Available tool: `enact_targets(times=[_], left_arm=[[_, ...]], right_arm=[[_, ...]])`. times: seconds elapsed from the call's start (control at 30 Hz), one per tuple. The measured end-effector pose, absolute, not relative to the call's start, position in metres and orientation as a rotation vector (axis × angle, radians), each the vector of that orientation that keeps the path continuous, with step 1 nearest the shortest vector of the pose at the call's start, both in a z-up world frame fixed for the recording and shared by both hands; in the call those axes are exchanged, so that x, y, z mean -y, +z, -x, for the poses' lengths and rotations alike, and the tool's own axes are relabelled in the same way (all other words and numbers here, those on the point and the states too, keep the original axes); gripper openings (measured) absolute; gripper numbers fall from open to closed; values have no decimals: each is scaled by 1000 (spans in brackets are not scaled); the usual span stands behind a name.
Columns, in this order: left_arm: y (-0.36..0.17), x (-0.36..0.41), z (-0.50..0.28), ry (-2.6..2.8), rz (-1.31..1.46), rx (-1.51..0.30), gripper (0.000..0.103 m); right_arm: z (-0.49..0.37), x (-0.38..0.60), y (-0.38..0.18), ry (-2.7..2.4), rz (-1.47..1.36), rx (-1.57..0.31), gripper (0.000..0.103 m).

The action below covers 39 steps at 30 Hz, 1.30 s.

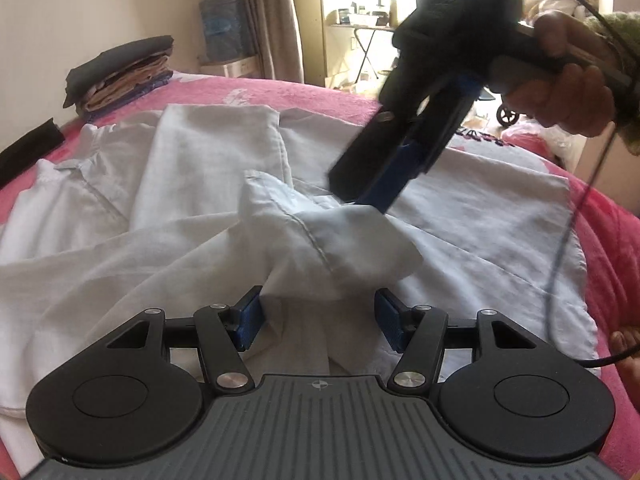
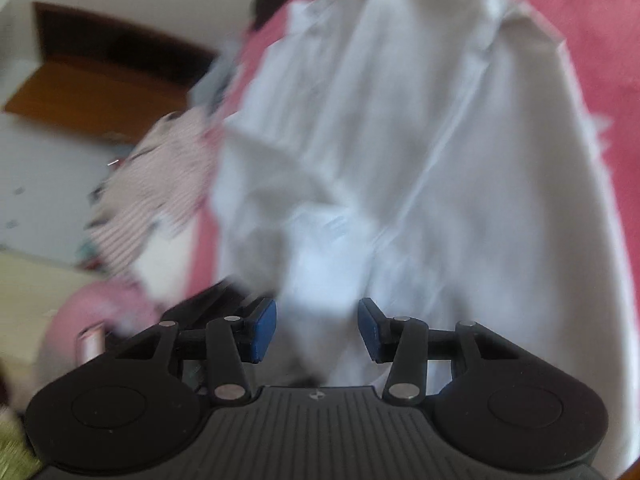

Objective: Fold clothes

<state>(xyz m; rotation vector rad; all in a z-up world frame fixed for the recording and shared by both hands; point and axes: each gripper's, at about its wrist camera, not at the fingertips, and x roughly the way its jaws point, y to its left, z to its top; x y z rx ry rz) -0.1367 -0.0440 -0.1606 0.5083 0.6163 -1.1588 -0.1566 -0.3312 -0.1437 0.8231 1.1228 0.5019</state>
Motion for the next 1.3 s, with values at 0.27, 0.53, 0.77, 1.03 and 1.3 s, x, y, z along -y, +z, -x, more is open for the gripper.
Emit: enact_targets(times=[0.27,0.53,0.77,1.03,1.3], left_arm=[[-159,45,136,-1180,-484,-610,59],[-158,40,147,-1245,-508,-636,59],[-150,22,146,-1235,-490,-657,59],[-136,6,157,-1314,-541,-619,59],[-135,9,154,-1299,-478,-644,59]], right_arm=[[141,350,-133,343,-817,-1050,48],[108,328,-143,381,-732,-1088,51],[129,304,-138,551,-651,-1191,51],[157,318,-136,518,-737,-1191,51],[161,318,-141,463,-874,-1123,51]])
